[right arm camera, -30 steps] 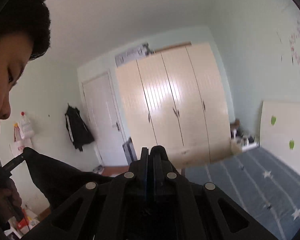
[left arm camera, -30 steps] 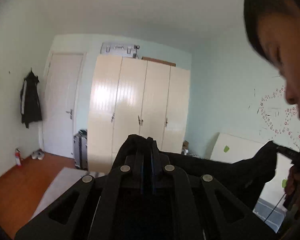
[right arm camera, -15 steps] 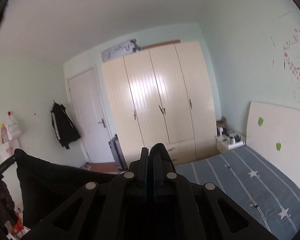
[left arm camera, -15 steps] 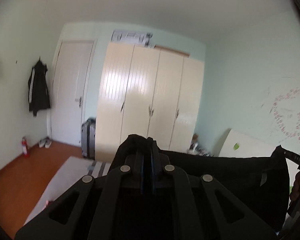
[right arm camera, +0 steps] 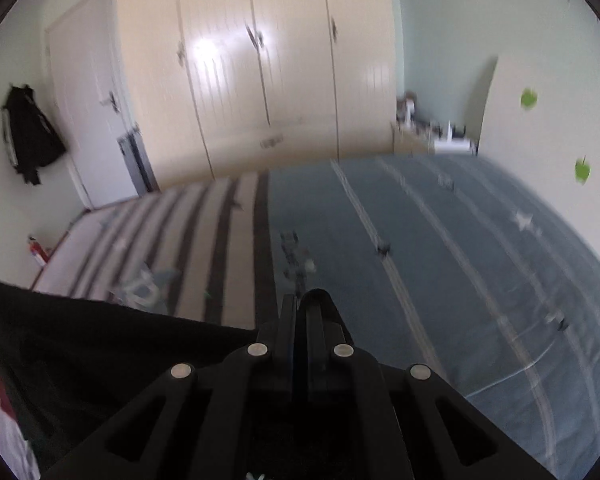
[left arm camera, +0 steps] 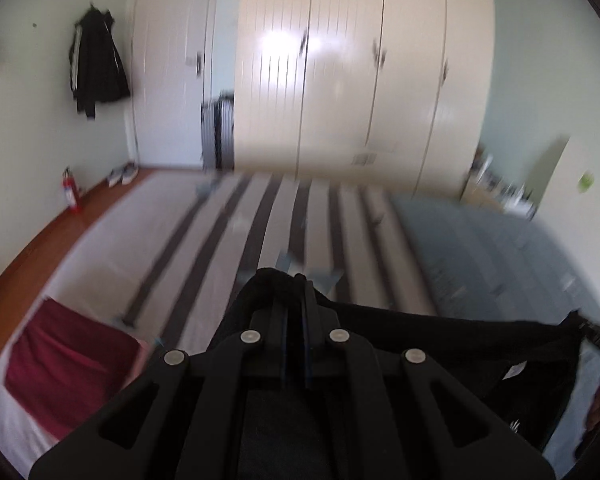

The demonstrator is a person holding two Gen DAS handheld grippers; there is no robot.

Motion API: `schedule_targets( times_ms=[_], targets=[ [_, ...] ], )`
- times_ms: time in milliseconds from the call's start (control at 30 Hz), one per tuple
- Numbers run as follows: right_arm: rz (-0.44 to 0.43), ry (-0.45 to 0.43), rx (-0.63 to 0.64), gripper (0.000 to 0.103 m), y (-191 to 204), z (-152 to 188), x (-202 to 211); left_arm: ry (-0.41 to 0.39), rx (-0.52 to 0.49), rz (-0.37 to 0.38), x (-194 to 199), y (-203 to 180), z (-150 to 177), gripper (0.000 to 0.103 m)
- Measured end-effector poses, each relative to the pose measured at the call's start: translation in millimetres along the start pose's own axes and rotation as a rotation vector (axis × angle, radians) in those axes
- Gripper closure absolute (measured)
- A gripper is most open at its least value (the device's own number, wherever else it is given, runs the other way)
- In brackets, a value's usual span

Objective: Fold clothes
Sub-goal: 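Raise the T-shirt high with both grippers to hang it open, then lower the T-shirt onto the bed with both grippers and open them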

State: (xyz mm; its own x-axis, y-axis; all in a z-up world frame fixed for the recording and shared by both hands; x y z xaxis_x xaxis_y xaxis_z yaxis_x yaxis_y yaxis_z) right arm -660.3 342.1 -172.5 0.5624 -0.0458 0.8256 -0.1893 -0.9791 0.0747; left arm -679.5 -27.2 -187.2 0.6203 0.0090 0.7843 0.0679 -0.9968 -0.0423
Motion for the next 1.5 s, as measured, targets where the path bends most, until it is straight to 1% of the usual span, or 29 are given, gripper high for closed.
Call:
schedule_targets(
  times_ms=[33, 100, 133, 200, 267, 367, 433, 500, 533, 567, 600, 633, 667, 700, 733, 767, 800, 833, 867, 900, 1000, 1100, 1167, 1267, 1333, 1433, 1500],
  targets=[
    [0.011, 0.029, -0.006, 0.100, 1.4, 1.2, -30.8, 0.027, -0.018, -0.014, -28.6, -2.3, 6.0, 0.099],
    [0.051, 0.056, 0.034, 0.100, 7.7, 6.1, -77.9, 0.065, -0.055, -0.042, -77.6, -7.2, 17.7, 0.099],
    [0.072, 0.072, 0.056, 0.099, 9.8, 8.2, -96.8, 0.080, -0.052, -0.047, -96.7, -6.8, 22.2, 0.099],
    [0.091, 0.099, 0.071, 0.099, 9.6, 12.3, -128.6, 0.102, -0.034, -0.054, -129.1, -3.5, 21.0, 0.099],
    [0.104, 0.119, 0.078, 0.100, 7.2, 8.5, -153.4, 0.109, -0.034, -0.054, -153.5, -6.4, 15.4, 0.099],
    [0.114, 0.136, 0.075, 0.100, 5.5, -1.8, -178.4, 0.116, -0.068, -0.070, -183.5, -14.1, 1.2, 0.099],
    [0.107, 0.141, 0.055, 0.100, 5.1, -12.4, -187.2, 0.130, -0.047, -0.060, -195.3, -11.3, -12.1, 0.099],
    [0.092, 0.149, 0.031, 0.099, 4.2, -24.2, -197.2, 0.192, -0.021, -0.049, -200.3, -7.8, -20.3, 0.098],
    [0.079, 0.177, 0.031, 0.099, 5.3, -27.7, -203.6, 0.235, -0.015, -0.043, -205.6, -7.2, -20.7, 0.097],
    [0.066, 0.217, 0.037, 0.096, 7.5, -29.5, -209.8, 0.289, -0.005, -0.011, -212.6, -6.5, -17.8, 0.090],
    [0.055, 0.251, 0.043, 0.088, 7.4, -28.0, -213.9, 0.346, 0.008, 0.034, -219.7, -5.7, -13.9, 0.085],
    [0.045, 0.281, 0.049, 0.083, 6.1, -24.8, -216.6, 0.374, 0.017, 0.063, -221.2, -4.6, -9.4, 0.068],
    [0.036, 0.311, 0.055, 0.075, 4.9, -21.7, -219.4, 0.366, 0.018, 0.078, -214.3, -2.5, -4.2, 0.054],
    [0.020, 0.312, 0.063, 0.067, 2.3, -16.9, -214.7, 0.346, 0.016, 0.089, -204.7, 0.0, 1.4, 0.050],
    [0.010, 0.293, 0.074, 0.062, -2.0, -9.3, -203.5, 0.326, 0.015, 0.101, -195.0, 2.4, 7.0, 0.045],
    [0.004, 0.271, 0.086, 0.052, -6.9, -0.8, -191.0, 0.306, 0.013, 0.112, -185.3, 4.9, 12.6, 0.039],
    [-0.002, 0.251, 0.092, 0.047, -11.9, 6.5, -179.8, 0.287, 0.011, 0.116, -173.9, 9.2, 19.8, 0.035],
    [-0.002, 0.234, 0.096, 0.045, -17.9, 15.3, -167.7, 0.268, 0.008, 0.115, -161.5, 14.3, 27.7, 0.032],
    [0.001, 0.219, 0.102, 0.043, -24.5, 25.2, -154.7, 0.249, 0.006, 0.114, -149.1, 19.4, 35.6, 0.032],
    [0.004, 0.204, 0.107, 0.043, -31.0, 35.0, -141.7, 0.240, -0.012, 0.104, -140.5, 21.8, 45.4, 0.032],
    [0.069, 0.160, 0.119, 0.040, -55.7, 67.6, -108.0, 0.232, -0.090, 0.058, -120.0, 25.3, 77.7, 0.032],
    [0.129, 0.196, 0.140, 0.040, -69.4, 101.6, -98.3, 0.223, -0.167, 0.013, -99.4, 28.7, 109.9, 0.032],
    [0.130, 0.239, 0.137, 0.040, -75.1, 120.3, -98.2, 0.221, -0.210, 0.018, -91.1, 23.1, 124.0, 0.032],
    [0.129, 0.266, 0.117, 0.040, -79.8, 144.5, -89.1, 0.200, -0.289, 0.004, -86.6, 6.7, 139.7, 0.031],
    [0.128, 0.276, 0.096, 0.040, -83.2, 154.8, -87.2, 0.209, -0.344, 0.008, -89.2, -6.5, 148.6, 0.031],
    [0.127, 0.291, 0.065, 0.037, -88.2, 170.4, -84.4, 0.234, -0.385, -0.017, -103.5, -16.4, 153.6, 0.031],
    [0.127, 0.301, 0.044, 0.037, -91.6, 180.7, -82.5, 0.229, -0.392, -0.034, -111.5, -18.8, 151.7, 0.032]
  ],
)
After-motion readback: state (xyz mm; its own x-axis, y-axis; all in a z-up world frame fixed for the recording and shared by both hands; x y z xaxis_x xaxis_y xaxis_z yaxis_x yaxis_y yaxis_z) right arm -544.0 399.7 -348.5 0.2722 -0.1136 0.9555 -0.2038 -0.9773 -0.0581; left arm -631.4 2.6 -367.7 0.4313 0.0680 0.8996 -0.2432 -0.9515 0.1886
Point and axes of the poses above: each gripper's, at about its wrist camera, not at the fingertips, and x roughly against the way its jaws point, y to its left, z to its underside, the point moved 3 cm from there along -x, roughly the way its jaws point, and after that the axes turned 13 degrees about y, right-handed, at the moved point
